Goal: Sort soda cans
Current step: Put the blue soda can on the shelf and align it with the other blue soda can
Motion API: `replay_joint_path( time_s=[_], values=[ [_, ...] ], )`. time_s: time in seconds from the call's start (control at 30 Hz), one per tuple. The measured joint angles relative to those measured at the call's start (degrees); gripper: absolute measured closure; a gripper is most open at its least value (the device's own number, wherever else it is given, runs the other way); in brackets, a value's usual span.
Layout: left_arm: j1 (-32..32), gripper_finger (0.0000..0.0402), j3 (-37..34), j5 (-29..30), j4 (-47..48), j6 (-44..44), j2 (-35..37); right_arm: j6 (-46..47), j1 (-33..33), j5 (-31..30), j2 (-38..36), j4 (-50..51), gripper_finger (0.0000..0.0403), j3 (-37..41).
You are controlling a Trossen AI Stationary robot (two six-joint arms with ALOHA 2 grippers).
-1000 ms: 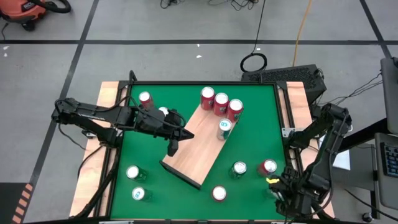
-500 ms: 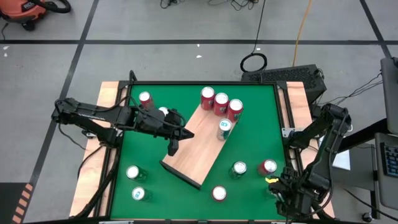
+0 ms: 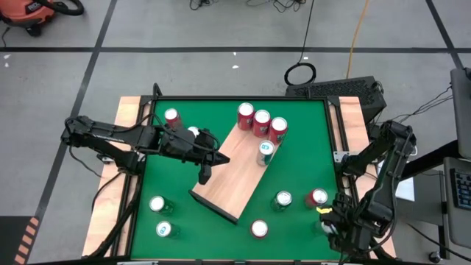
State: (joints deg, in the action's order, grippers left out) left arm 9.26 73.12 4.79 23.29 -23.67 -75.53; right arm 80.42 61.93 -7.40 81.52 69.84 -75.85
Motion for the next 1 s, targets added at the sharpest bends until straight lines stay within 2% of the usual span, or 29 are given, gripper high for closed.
replay_joint_path(
  time_s=[0.2,0.53,0.7,0.87,1.0],
  values=[
    [0.0,0.0402,0.0,0.0,0.0,0.0,0.0,-2.2,-0.1,-0.9,0.1,1.0,0.0064,0.1],
    [0.0,0.0402,0.0,0.2,0.0,0.1,0.0,-0.5,-0.4,0.2,0.1,-6.8,0.0064,6.6],
    [0.0,0.0402,0.0,0.3,0.0,0.1,0.0,-0.1,-1.2,3.2,0.2,-11.2,0.0067,10.3],
    [0.0,0.0402,0.0,0.3,0.0,0.1,0.0,-0.1,-1.9,4.8,0.2,-13.1,0.0089,11.5],
    [0.0,0.0402,0.0,0.3,0.0,0.1,0.0,-0.1,-2.0,5.8,0.2,-13.1,0.0126,11.5]
  ],
)
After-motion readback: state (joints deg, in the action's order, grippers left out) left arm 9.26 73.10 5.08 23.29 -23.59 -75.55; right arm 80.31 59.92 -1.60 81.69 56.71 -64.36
